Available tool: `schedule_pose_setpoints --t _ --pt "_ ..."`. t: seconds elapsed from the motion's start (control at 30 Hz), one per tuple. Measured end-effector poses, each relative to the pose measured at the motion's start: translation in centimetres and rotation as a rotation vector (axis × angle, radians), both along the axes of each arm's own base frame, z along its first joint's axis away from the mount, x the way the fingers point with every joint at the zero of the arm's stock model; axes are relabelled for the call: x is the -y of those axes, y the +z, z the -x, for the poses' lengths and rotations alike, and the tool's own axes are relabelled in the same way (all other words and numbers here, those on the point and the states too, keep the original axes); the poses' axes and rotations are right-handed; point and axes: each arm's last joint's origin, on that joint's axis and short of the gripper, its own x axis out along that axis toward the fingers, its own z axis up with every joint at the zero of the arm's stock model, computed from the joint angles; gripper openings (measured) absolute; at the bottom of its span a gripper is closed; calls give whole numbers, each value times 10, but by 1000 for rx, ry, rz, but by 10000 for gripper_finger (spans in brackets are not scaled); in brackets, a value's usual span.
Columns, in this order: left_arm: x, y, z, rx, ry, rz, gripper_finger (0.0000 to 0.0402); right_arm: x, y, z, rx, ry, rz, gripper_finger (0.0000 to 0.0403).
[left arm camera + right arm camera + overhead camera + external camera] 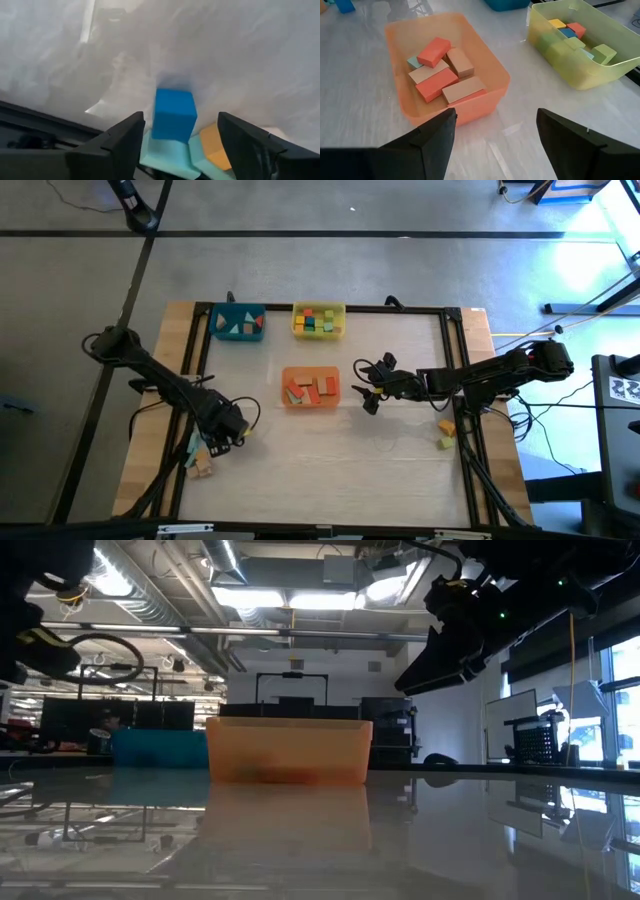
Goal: Sort blocks by size
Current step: Put the blue square block into the yellow bin
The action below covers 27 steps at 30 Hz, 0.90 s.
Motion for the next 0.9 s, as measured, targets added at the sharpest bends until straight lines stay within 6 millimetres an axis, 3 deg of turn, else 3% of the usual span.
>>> schedule_pose_setpoints --t 0.43,0.6,0.8,0.9 --pt "1 -25 16 -16 -65 -7 241 0 0 0 0 0 0 276" --pt "0 -30 19 -9 -99 2 200 0 0 0 0 0 0 276" --pt "-2 -32 21 -19 -119 0 119 0 0 0 -1 0 1 276" --pt "-1 -31 19 -2 -146 -3 116 0 0 0 -2 2 4 276"
